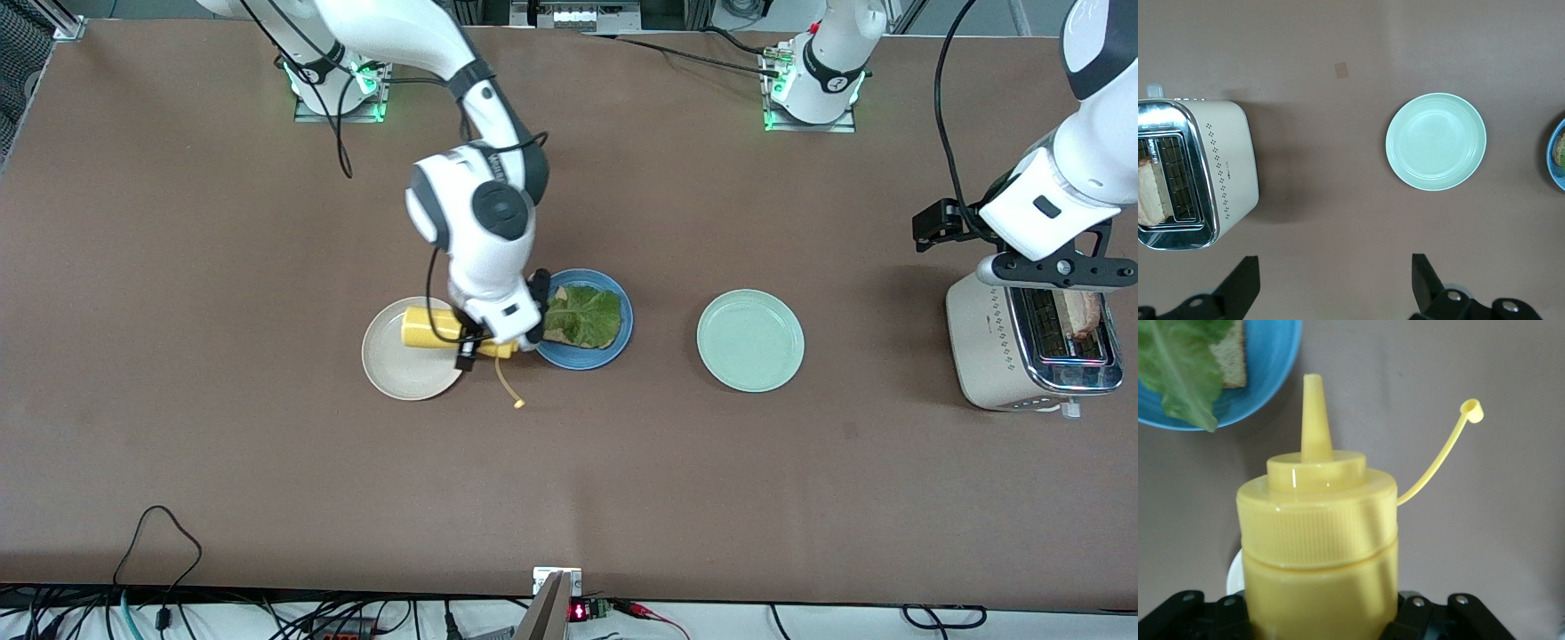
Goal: Make sandwich in blue plate with both arms
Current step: 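Carry the yellow bottle back beside the cream plate with the right gripper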
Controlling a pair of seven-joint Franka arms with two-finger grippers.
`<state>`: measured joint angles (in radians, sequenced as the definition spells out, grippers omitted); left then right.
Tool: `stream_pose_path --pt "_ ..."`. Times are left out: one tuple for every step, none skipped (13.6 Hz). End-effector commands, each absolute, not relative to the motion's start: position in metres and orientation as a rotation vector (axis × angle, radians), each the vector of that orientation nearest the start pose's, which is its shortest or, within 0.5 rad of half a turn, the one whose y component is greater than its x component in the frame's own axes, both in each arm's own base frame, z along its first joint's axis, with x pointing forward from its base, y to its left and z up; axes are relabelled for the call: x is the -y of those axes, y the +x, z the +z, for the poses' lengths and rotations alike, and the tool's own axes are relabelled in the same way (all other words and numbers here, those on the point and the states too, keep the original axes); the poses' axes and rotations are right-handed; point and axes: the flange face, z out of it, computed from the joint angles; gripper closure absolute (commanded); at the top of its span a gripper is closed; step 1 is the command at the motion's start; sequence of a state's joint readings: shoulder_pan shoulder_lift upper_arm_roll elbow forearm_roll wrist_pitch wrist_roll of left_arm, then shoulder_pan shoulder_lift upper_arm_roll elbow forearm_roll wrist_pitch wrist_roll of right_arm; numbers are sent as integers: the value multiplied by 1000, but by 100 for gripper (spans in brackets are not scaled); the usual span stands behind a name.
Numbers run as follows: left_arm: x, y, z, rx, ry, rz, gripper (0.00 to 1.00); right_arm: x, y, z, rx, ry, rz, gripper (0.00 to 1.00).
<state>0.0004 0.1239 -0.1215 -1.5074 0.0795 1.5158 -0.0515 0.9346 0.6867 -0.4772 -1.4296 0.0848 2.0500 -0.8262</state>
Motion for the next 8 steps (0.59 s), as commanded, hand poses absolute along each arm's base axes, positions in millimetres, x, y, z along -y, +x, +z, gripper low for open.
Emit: stream_pose_path --pt "56 578 587 -101 -3041 162 0 -302 628 338 1787 -2573 8 100" --pt "55 578 587 -98 -3041 162 0 -275 639 341 1762 -2535 -24 100" --pt "53 578 588 -94 -3041 160 0 -248 648 345 1740 -2499 -60 100" --pt "48 578 587 -80 -3041 165 0 -213 655 347 1679 -2463 -107 100" --pt "43 579 586 -66 -3043 173 0 -181 657 340 1603 -2410 -157 100" --pt "34 581 581 -43 -3041 185 0 -159 656 334 1570 -2330 -229 100" --pt "21 582 577 -18 -3042 197 0 -133 657 328 1578 -2260 -297 100" --pt "3 588 566 27 -3043 227 0 -103 658 325 1586 -2210 -361 100"
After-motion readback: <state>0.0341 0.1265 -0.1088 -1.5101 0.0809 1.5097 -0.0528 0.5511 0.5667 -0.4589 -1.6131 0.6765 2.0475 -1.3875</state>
